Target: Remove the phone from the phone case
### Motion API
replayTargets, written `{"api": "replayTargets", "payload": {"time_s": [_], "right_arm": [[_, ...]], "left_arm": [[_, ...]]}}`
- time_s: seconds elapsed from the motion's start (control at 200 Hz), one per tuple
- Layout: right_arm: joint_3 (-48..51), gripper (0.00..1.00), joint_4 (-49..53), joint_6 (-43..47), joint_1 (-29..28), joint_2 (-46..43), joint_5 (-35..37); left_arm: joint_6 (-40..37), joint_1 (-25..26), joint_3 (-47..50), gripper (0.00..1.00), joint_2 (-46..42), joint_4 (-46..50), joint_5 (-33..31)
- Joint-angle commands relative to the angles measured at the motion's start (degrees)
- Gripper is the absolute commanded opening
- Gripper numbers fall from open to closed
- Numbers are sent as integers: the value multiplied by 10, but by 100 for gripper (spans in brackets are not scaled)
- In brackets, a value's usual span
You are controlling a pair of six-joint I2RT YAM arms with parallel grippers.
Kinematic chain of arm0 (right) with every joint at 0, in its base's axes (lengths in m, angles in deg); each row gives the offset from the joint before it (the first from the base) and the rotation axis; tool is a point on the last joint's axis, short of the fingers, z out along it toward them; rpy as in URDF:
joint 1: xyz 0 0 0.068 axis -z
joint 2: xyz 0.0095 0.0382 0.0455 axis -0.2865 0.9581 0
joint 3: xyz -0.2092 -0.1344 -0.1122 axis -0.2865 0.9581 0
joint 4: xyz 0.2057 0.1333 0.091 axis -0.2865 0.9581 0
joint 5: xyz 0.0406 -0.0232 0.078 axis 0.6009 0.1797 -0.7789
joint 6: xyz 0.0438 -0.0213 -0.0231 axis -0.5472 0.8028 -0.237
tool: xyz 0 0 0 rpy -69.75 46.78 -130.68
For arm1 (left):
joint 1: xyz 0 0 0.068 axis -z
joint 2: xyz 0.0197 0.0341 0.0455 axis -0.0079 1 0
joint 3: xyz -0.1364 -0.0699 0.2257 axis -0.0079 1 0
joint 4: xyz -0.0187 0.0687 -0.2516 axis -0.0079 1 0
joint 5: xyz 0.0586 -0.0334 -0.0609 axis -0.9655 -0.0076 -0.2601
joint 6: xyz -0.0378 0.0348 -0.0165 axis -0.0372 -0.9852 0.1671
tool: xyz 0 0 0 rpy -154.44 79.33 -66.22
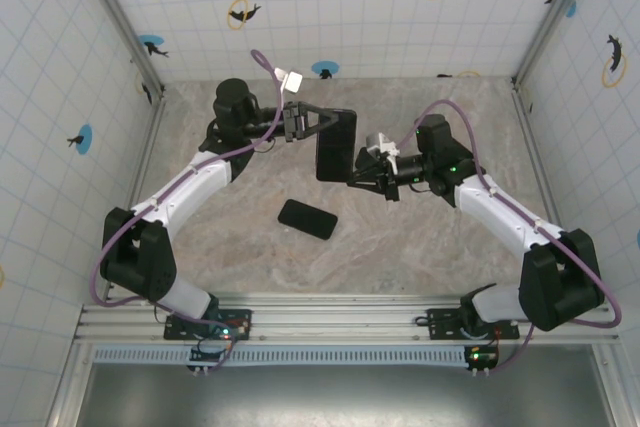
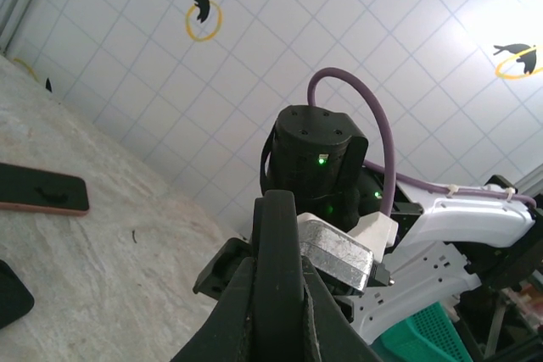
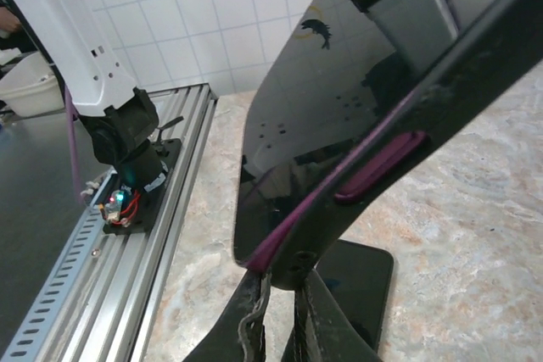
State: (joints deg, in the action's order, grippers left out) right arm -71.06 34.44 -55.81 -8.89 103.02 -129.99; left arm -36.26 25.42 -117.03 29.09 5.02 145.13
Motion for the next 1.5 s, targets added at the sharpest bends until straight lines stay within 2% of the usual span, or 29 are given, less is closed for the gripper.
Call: {"api": "replayTargets", "payload": {"time_s": [0.0,0.1,0.245,0.495,0.786,0.976,1.231,1.366,1.491], "right_arm": [[-29,9,-52,-16,-5,1,23],[-19,10,-111,-56,-3,-4,4],[-15,10,-127,-66,-5,-8,44],[31,14,-275,-181,-4,-23,28],[64,27,-320,-240,5,-40,25],[73,31,-359,-303,14,-32,29],[73,31,-377,-348,17,-22,38],[77,32,-404,-395,12,-21,39],[88,33,-454,-492,10,-14,55]], "left_arm": [[40,0,2,0,-21,-44,-6],[35,3,4,0,-23,-41,-9],[60,7,8,0,-20,-72,-7],[58,11,14,0,-20,-74,-16],[68,11,7,0,-14,-82,-36],[108,11,19,0,-15,-116,-50],[158,21,37,0,-18,-155,-71],[169,21,40,0,-18,-138,-126],[257,21,62,0,-3,-186,-204]]}}
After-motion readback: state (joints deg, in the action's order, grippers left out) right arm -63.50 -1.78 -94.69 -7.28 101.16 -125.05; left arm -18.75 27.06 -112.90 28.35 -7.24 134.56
